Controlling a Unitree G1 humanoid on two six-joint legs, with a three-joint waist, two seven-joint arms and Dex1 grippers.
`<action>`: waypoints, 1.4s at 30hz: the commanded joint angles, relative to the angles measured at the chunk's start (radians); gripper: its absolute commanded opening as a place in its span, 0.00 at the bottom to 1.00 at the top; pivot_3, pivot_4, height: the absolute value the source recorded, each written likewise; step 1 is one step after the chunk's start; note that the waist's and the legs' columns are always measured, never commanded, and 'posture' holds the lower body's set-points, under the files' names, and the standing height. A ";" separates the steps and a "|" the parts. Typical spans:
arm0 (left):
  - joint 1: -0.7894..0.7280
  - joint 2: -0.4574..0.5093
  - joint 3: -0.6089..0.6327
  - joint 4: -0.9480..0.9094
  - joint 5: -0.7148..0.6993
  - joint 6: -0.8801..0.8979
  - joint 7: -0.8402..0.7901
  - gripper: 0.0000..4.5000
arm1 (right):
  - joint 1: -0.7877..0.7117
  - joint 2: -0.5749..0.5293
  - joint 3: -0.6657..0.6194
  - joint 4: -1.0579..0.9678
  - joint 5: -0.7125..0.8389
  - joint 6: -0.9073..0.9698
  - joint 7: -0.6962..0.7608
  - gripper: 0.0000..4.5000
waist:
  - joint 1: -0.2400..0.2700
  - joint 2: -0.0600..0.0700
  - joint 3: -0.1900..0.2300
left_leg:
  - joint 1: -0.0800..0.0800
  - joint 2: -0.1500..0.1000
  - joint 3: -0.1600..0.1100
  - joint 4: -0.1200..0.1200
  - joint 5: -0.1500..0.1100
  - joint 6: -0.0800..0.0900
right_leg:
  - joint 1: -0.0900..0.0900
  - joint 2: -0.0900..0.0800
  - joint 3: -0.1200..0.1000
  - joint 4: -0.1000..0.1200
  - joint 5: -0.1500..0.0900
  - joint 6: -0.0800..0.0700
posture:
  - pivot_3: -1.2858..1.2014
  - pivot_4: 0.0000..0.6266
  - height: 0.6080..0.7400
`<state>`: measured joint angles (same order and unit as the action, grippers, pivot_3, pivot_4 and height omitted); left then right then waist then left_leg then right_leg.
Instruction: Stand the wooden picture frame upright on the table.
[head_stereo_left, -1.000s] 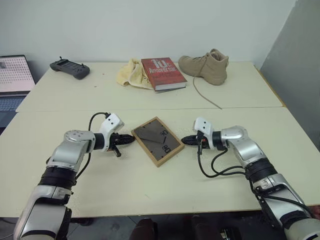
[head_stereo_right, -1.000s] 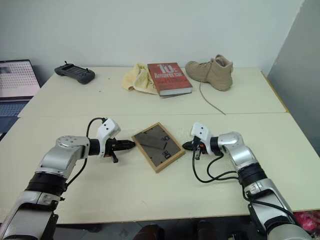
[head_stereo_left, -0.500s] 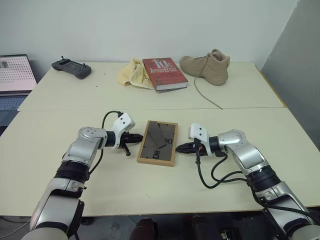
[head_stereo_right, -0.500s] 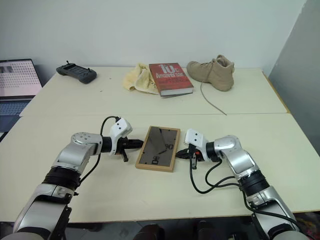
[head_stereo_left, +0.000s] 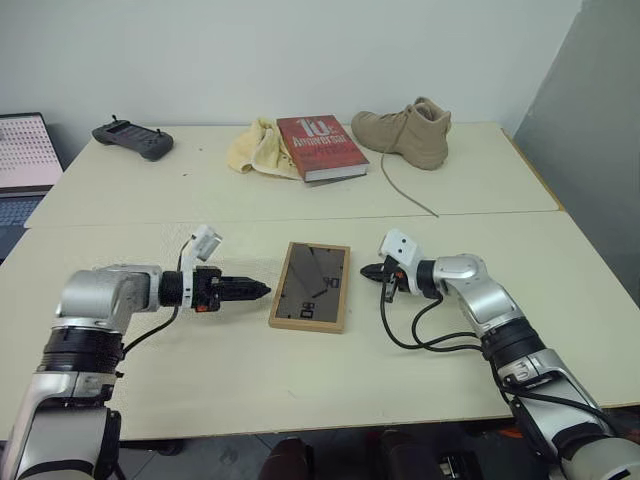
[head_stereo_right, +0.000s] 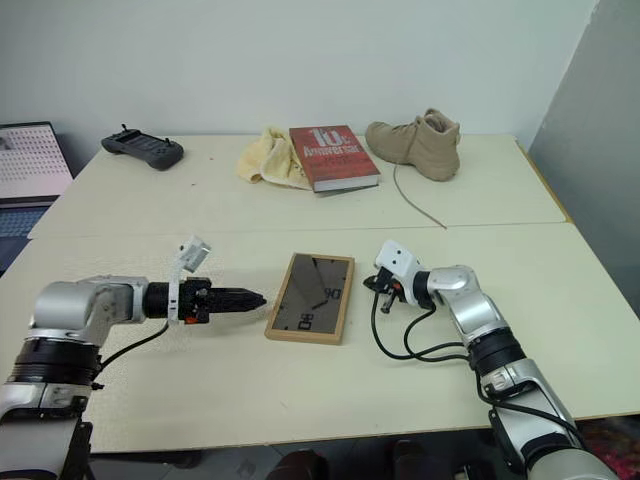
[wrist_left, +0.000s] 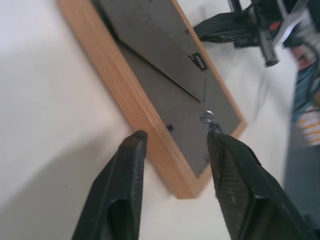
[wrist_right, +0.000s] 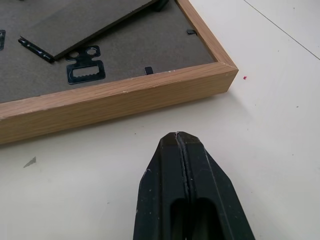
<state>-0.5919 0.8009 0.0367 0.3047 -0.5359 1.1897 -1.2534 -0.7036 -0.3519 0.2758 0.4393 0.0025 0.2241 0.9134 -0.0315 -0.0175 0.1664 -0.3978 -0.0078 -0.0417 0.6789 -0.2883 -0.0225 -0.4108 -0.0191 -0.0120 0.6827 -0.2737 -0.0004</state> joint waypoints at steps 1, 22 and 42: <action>-0.025 0.003 0.055 0.036 -0.082 0.162 0.021 0.65 | -0.023 0.008 -0.007 -0.024 0.000 -0.019 -0.002 0.00 | -0.001 0.000 0.000 | 0.000 0.000 0.000 0.000 0.000 0.000 | 0.000 0.000 0.000 0.000 0.000 0.000 | 0.52 0.24 1.00; -0.046 -0.190 -0.084 0.171 -0.080 0.100 0.043 1.00 | -0.026 0.138 0.038 -0.111 -0.009 0.073 -0.036 0.00 | 0.018 0.006 -0.005 | 0.007 -0.002 -0.001 0.000 0.000 0.000 | 0.006 -0.001 0.001 0.002 0.000 0.000 | 0.52 0.24 1.00; 0.072 -0.173 0.101 -0.075 -0.210 0.232 0.195 1.00 | -0.040 0.111 -0.014 -0.030 -0.009 0.043 -0.094 0.00 | -0.001 0.005 -0.005 | 0.004 -0.001 -0.002 -0.001 0.002 -0.004 | 0.003 0.000 0.002 0.000 0.000 0.000 | 0.52 0.24 1.00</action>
<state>-0.5270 0.6203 0.0878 0.2757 -0.7261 1.4345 -1.0839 -0.7198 -0.2393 0.2916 0.4054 -0.0163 0.2918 0.8276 -0.0326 -0.0126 0.1611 -0.3934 -0.0091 -0.0441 0.6778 -0.2862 -0.0264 -0.4080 -0.0194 -0.0099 0.6828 -0.2737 -0.0006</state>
